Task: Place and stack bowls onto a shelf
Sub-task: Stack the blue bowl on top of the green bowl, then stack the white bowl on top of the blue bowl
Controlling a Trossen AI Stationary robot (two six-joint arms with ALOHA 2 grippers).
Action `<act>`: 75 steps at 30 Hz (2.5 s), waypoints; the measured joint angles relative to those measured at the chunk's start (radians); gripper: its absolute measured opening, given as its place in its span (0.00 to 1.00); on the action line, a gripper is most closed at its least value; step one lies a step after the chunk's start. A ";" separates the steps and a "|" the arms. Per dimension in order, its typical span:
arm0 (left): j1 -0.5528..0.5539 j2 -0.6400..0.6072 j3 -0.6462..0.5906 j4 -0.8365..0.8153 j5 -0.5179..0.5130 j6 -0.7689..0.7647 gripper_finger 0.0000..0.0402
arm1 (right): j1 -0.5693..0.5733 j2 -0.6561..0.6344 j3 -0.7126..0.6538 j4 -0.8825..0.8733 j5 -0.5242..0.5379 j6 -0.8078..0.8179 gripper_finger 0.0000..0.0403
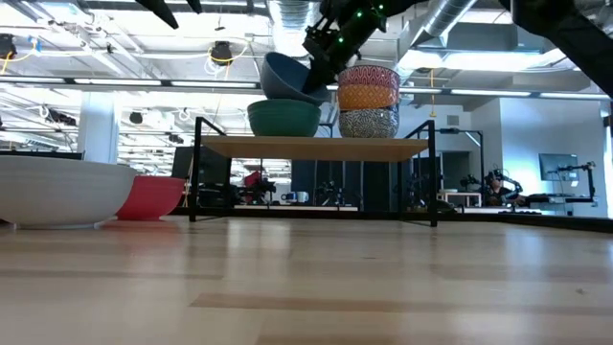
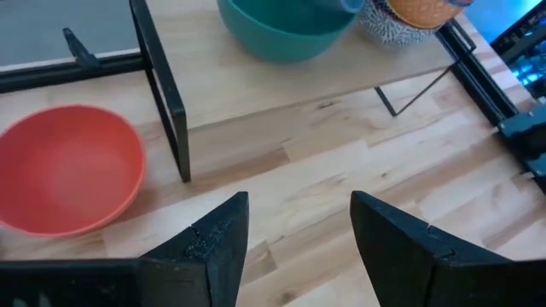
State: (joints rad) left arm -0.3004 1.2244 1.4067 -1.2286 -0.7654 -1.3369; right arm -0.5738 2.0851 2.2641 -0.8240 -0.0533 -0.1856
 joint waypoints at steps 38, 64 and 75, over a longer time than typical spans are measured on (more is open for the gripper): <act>0.099 0.022 0.000 0.108 0.018 0.118 0.47 | -0.004 -0.002 0.001 0.100 -0.084 0.084 0.46; 0.002 0.011 0.001 -0.066 -0.020 0.079 0.47 | 0.192 -0.014 0.001 0.113 -0.288 0.078 0.45; -0.334 -0.001 0.001 -0.279 -0.054 -0.150 0.47 | 0.453 0.004 0.000 0.171 -0.144 0.069 0.45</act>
State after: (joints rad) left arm -0.6345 1.2235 1.4075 -1.5080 -0.8195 -1.4871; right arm -0.1204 2.0895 2.2637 -0.6530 -0.1972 -0.1162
